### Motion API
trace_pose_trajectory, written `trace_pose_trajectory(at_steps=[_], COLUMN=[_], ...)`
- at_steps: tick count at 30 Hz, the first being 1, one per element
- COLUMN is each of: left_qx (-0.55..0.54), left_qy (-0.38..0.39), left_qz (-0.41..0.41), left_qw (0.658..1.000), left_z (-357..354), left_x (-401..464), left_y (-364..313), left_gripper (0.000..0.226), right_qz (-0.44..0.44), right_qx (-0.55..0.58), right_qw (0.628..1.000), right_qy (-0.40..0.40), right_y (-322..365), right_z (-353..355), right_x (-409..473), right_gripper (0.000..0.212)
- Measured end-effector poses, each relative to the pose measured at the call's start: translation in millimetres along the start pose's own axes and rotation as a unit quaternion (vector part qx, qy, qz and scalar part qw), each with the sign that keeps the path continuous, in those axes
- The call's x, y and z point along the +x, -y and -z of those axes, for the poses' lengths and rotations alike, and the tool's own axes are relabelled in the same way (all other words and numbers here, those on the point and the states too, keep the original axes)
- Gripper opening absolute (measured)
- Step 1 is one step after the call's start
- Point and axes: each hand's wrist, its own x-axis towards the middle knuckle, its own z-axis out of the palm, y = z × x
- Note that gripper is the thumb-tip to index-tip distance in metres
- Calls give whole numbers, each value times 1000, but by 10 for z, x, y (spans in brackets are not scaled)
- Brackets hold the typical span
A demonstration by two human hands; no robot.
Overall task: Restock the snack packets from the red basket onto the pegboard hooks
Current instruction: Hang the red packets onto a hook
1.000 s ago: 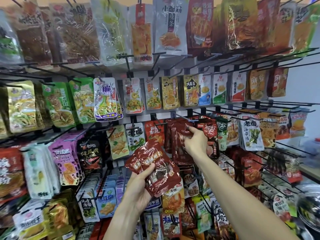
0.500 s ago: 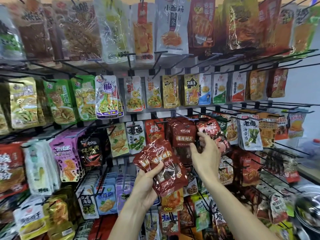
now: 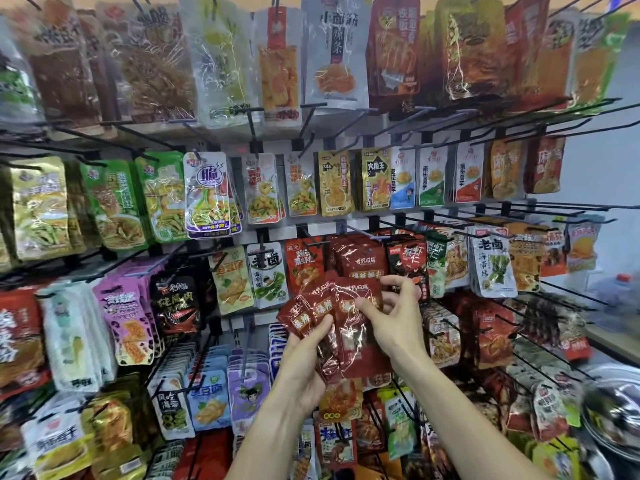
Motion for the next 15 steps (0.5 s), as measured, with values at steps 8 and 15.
trace_pose_trajectory(at_steps=[8,15], left_qx=[20,12], left_qy=[-55,-69], left_qz=[-25,-36], left_qw=[998,997], left_z=[75,211], left_x=[65,50], left_y=[-65,-143], left_gripper=[43,43], right_qz=[85,95], right_qx=[-27,-76], right_qw=[993,990], right_qy=[-82,-71], right_y=[122,164], right_z=[-2,16], right_x=[252,400], right_gripper=[39,47])
